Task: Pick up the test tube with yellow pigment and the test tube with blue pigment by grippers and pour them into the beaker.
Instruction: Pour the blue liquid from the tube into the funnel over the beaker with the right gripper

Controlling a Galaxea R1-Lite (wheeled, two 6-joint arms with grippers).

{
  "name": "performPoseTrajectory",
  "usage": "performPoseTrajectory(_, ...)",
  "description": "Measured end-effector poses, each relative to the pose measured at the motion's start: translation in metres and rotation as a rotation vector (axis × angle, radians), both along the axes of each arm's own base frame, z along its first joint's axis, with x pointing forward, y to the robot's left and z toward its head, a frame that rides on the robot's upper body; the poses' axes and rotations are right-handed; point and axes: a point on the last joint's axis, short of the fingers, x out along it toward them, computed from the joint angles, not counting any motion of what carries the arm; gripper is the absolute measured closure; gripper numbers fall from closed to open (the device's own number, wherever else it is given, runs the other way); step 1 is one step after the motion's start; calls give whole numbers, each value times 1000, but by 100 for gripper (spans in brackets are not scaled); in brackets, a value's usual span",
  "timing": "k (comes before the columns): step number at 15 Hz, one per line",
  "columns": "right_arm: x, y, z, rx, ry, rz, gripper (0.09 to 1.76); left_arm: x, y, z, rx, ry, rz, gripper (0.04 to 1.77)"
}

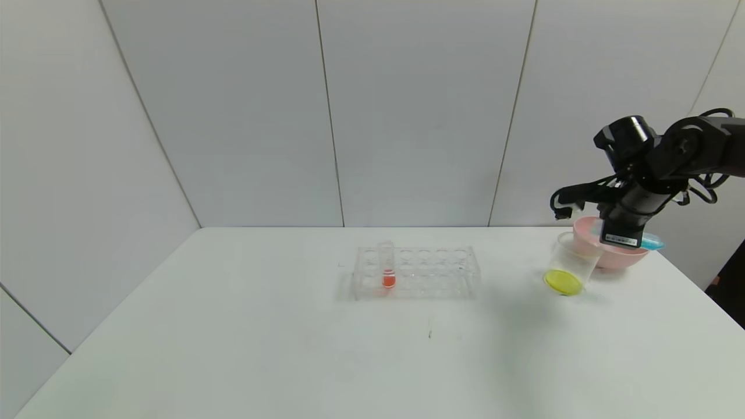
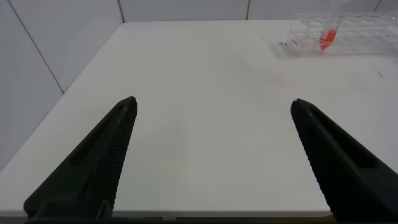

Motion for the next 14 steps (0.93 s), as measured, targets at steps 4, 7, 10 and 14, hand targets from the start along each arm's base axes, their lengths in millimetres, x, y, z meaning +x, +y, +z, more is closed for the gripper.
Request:
performPoseTrajectory(4,1,2,-3,-46,10,-8,137,0,0,0,0,0,0,5)
performPoseTrajectory(7,3,5,-4,-62,5,-1,137,0,0,0,0,0,0,5)
performPoseTrajectory(10,4,8,-5,-93,2,-6,137,0,0,0,0,0,0,5)
performPoseTrajectory(14,6,13,-6,-118,-2,-8,137,0,0,0,0,0,0,5)
